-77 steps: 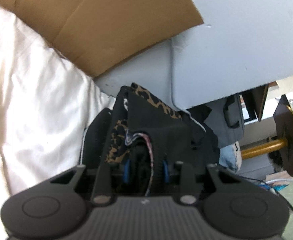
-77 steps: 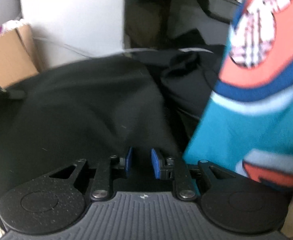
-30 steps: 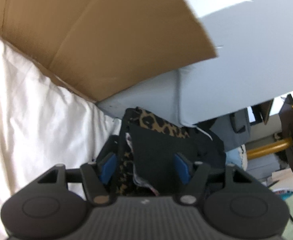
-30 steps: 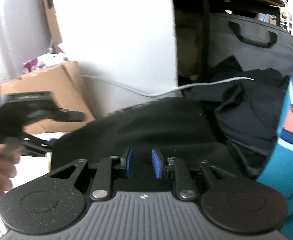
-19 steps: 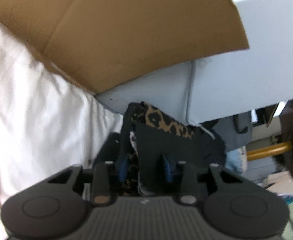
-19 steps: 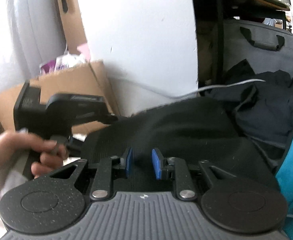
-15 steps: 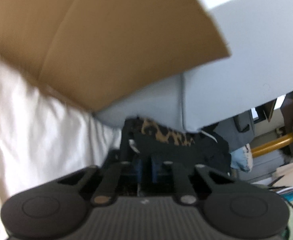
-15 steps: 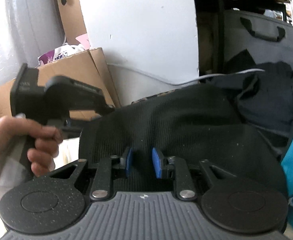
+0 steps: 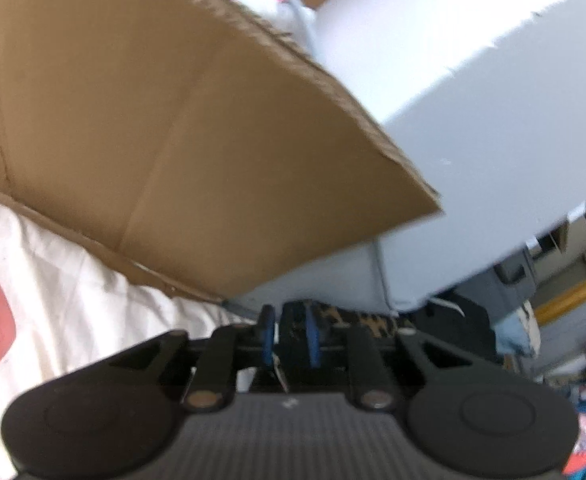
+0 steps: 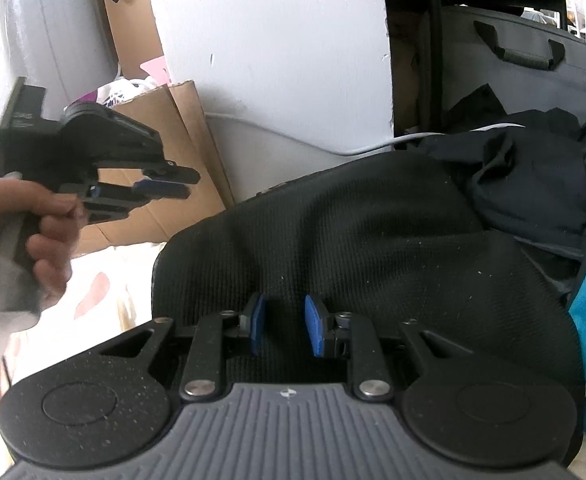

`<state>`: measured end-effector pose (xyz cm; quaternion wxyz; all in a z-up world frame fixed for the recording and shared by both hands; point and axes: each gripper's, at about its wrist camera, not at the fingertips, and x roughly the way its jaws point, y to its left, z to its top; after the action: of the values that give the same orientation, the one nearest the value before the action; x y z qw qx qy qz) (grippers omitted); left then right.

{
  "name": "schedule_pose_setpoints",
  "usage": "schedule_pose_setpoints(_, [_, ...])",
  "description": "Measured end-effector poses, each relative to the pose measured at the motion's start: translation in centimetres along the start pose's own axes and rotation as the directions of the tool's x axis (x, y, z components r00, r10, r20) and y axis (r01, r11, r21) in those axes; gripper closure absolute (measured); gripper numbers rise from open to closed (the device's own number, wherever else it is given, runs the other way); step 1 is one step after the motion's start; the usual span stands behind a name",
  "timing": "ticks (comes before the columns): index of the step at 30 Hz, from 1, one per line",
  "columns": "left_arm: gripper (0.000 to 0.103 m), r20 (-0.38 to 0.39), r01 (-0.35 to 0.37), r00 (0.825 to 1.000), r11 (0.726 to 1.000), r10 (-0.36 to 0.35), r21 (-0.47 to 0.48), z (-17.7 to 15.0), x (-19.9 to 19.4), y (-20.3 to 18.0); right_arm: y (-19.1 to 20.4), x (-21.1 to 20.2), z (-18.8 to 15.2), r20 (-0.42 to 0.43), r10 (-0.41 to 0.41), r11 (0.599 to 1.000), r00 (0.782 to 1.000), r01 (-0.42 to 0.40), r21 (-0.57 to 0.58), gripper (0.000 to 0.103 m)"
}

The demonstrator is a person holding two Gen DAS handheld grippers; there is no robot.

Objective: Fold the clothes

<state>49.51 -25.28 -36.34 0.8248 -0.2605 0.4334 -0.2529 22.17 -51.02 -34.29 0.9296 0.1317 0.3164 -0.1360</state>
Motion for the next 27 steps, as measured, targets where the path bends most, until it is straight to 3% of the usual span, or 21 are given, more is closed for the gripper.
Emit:
schedule_pose_setpoints(5, [0.076,-0.027,0.095,0.995,0.991,-0.092,0.095,-1.5,-1.9,-2.7,0.3,-0.1,-0.1,0.008,-0.017,1.000,1.000,0.016,0.003,0.073])
schedule_pose_setpoints(12, [0.076,-0.089,0.225,0.973,0.954,-0.211,0.200,-4.6,-3.2,-5.8,0.0,-0.7,0.1,0.016,-0.002,1.000,1.000,0.002,0.020,0.073])
schedule_pose_setpoints(19, [0.076,-0.131,0.183,0.979,0.954,-0.155,0.237,-7.2,-1.8,-5.4,-0.1,-0.6,-0.3,0.028,-0.006,0.999,1.000,0.005,0.036,0.072])
schedule_pose_setpoints(22, [0.081,-0.139,0.163,0.982,0.950,-0.129,0.267,-7.6,-1.8,-5.0,-0.1,-0.7,-0.3,0.032,-0.009,0.999,0.999,0.008,0.032,0.072])
schedule_pose_setpoints(26, [0.101,-0.143,0.122,0.986,0.950,-0.084,0.287,-7.5,-1.1,-4.2,-0.6,-1.2,-0.5,0.042,-0.015,0.999,0.999,0.014,0.036,0.072])
schedule_pose_setpoints(27, [0.100,-0.145,0.118,0.986,0.951,-0.079,0.285,-7.4,-1.0,-3.9,-0.7,-1.3,-0.6,0.045,-0.017,0.999,0.999,0.015,0.037,0.072])
